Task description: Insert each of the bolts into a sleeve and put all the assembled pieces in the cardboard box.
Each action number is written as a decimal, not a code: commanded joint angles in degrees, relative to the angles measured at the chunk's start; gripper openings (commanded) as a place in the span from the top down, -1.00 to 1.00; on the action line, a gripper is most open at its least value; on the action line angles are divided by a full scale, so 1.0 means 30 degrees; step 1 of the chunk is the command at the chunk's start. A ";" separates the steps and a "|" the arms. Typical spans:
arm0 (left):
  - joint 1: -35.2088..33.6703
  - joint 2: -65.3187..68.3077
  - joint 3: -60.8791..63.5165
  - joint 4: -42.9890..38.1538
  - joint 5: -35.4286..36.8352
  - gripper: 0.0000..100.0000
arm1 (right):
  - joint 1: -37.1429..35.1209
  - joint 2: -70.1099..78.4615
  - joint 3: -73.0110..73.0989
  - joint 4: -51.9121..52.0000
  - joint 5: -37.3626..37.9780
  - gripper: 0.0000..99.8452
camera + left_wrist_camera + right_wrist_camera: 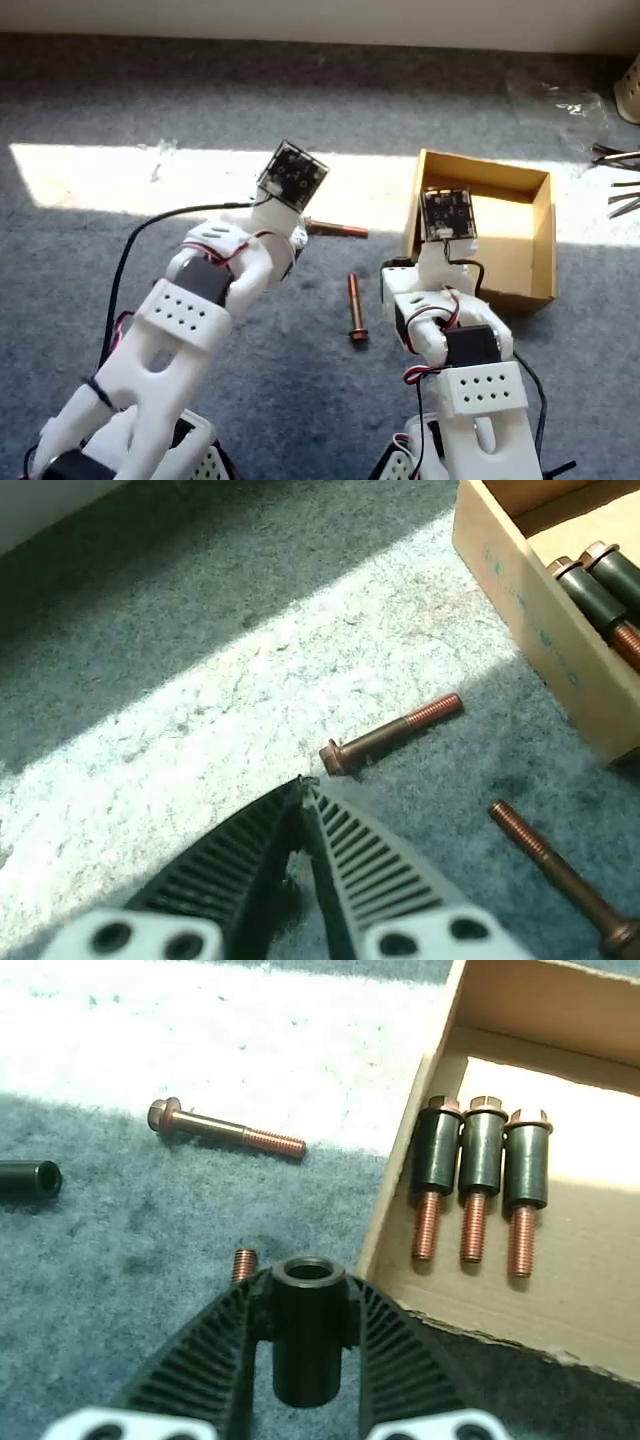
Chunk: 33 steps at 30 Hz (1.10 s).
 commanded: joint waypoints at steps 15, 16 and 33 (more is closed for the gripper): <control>0.2242 1.2205 -0.7751 -0.0498 0.1817 0.96 | 0.1451 -0.0484 0.0103 -0.1451 -0.0059 0.98; 0.2183 1.2498 -0.8044 -0.0498 0.2842 0.96 | 0.1451 -0.0484 0.0103 -0.1451 -0.0059 0.98; 0.0542 1.3348 -0.9187 -0.0527 1.6088 0.76 | 0.1451 -0.0484 0.0366 -0.1861 -0.0059 0.98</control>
